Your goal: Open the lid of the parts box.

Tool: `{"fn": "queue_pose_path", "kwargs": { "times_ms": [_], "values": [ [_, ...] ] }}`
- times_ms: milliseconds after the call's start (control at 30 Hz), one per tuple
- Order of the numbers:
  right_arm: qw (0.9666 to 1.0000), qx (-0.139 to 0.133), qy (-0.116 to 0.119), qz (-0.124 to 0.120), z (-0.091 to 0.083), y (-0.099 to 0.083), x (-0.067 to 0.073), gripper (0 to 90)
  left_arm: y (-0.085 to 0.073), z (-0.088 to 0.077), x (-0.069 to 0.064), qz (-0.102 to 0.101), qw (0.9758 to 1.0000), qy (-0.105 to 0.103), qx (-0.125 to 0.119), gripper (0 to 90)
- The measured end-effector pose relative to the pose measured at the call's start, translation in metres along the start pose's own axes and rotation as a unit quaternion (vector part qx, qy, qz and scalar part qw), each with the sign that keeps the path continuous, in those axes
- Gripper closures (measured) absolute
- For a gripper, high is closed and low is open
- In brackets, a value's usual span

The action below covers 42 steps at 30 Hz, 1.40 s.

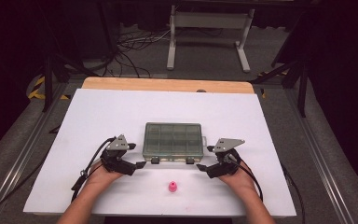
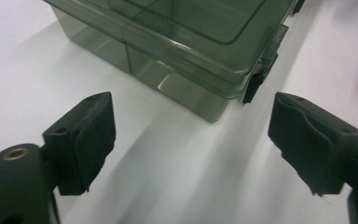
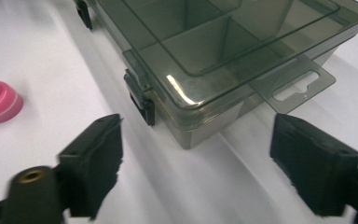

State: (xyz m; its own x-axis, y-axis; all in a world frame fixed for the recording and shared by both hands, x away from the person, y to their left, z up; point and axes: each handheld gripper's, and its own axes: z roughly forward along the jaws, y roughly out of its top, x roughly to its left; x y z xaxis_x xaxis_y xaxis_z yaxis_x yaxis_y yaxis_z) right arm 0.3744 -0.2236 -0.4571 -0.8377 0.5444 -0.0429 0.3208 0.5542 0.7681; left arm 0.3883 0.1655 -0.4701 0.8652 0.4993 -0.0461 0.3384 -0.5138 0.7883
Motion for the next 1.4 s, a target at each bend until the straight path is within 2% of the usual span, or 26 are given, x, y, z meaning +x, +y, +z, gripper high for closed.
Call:
{"fn": "queue_pose_path", "kwargs": {
  "times_ms": [200, 333, 467, 867, 1400],
  "values": [
    [0.9999, -0.012, 0.003, -0.004, -0.0054, 0.0006, -0.0002, 35.4, 0.0001, -0.0026, -0.0012, 0.008, 0.9998, -0.013, -0.015, 34.3],
    [0.9998, -0.018, 0.001, -0.005, -0.0082, 0.0005, -0.0005, 45.7, 0.0007, -0.0043, -0.003, 0.017, 0.9998, -0.001, -0.011, 42.6],
    [0.9998, -0.019, -0.001, -0.009, -0.0093, -0.0001, -0.0006, 52.0, 0.0003, -0.0057, -0.003, 0.022, 0.9997, -0.005, -0.013, 50.1],
    [0.9997, -0.014, -0.003, -0.018, -0.0077, 0.0, 0.0015, 59.7, 0.0003, -0.005, -0.0039, 0.029, 0.9994, -0.013, -0.009, 62.3],
    [0.9995, -0.015, -0.008, -0.027, -0.0068, -0.0003, 0.0031, 64.8, 0.0017, -0.0057, -0.0071, 0.047, 0.9988, -0.013, -0.009, 69.7]
  ]
}}
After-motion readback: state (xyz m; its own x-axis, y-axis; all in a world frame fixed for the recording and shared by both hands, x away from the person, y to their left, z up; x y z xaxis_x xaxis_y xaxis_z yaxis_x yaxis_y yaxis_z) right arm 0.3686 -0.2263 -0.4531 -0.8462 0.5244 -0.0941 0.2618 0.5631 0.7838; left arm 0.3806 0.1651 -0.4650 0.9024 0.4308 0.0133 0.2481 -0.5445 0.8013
